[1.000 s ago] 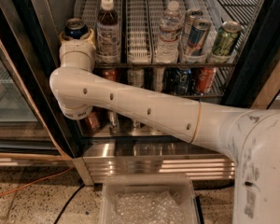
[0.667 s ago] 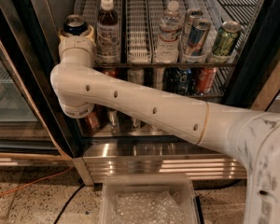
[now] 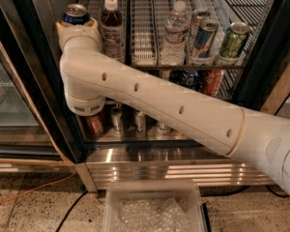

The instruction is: Pick pepsi can from top shelf of fridge

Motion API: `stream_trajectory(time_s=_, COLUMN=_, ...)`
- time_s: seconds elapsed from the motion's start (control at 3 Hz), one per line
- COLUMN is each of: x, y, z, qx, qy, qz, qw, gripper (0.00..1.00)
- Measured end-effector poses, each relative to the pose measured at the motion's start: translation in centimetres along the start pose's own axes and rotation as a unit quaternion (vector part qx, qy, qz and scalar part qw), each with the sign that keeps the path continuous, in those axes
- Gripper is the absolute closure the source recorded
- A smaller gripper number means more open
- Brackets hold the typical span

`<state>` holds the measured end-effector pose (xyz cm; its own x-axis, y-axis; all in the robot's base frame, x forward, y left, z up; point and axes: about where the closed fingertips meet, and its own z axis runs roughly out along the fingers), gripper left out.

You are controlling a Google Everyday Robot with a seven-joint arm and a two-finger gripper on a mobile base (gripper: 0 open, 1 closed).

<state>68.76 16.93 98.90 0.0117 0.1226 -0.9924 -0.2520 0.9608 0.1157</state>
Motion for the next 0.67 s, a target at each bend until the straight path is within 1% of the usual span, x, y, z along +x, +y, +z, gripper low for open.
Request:
stream_trajectory(time_s=0.33, x=0.0, y=0.1, z=-2.6, qx=-0.045, qy=0.037, qz=-0.011, qw=0.9982, gripper=1.00)
stream_trajectory(time_s=0.67, x=1.1, y=-0.9, z=-5.7, qx=-0.088, qy=0.074, qz=-0.043, qw=0.9925, gripper=1.00)
